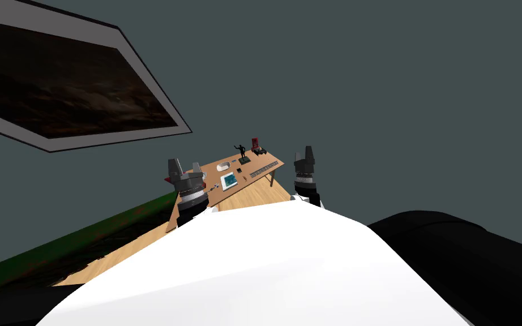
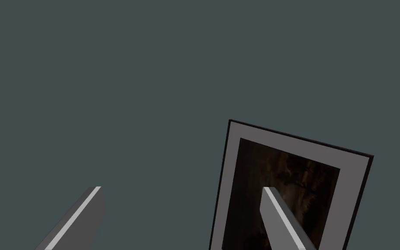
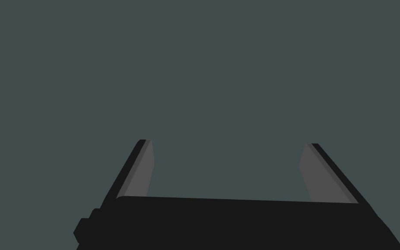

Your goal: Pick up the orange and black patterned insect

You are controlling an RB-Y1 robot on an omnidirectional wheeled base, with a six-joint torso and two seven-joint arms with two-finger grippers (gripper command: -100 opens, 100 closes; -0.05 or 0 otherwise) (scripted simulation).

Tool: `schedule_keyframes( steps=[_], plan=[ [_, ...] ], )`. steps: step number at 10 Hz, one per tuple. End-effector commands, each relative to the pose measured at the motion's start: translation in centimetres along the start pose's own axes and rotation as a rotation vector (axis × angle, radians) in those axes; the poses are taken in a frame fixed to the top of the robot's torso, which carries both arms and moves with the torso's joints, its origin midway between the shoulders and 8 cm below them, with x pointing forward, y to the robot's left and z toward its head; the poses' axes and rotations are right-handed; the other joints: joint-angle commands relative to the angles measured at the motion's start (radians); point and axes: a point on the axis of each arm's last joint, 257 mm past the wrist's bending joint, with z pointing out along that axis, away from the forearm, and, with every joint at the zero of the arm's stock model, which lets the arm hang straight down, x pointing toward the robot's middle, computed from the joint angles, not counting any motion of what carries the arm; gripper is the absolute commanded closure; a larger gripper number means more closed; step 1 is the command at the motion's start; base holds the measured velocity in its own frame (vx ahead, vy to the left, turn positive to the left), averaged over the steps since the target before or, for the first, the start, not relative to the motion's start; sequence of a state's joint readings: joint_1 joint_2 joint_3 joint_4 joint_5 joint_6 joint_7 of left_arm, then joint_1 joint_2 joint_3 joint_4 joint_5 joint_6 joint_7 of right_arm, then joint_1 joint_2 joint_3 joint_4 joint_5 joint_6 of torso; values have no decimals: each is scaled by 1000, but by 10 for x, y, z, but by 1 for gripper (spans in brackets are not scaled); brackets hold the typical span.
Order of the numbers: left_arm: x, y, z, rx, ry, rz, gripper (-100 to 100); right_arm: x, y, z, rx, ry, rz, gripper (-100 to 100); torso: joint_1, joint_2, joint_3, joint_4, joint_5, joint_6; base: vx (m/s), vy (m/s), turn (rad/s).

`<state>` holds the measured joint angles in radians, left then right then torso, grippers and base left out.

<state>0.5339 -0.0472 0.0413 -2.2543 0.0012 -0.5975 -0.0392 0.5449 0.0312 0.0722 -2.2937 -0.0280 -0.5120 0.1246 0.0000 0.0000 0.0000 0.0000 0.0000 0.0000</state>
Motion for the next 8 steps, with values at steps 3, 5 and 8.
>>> schedule_keyframes(
  steps=[3,5,8],
  plan=[
    [8,18,-4,-43,88,39,-100,0,0,0,0,0,0,0,0,0,0,0,0,0,7,-2,-67],
    [10,36,-10,-90,133,69,-100,0,0,0,0,0,0,0,0,-1,0,0,0,0,14,-1,-107],
    [7,71,-23,-183,185,124,-100,0,0,0,0,0,0,0,1,-1,-1,0,0,0,20,7,-163]
  ],
)
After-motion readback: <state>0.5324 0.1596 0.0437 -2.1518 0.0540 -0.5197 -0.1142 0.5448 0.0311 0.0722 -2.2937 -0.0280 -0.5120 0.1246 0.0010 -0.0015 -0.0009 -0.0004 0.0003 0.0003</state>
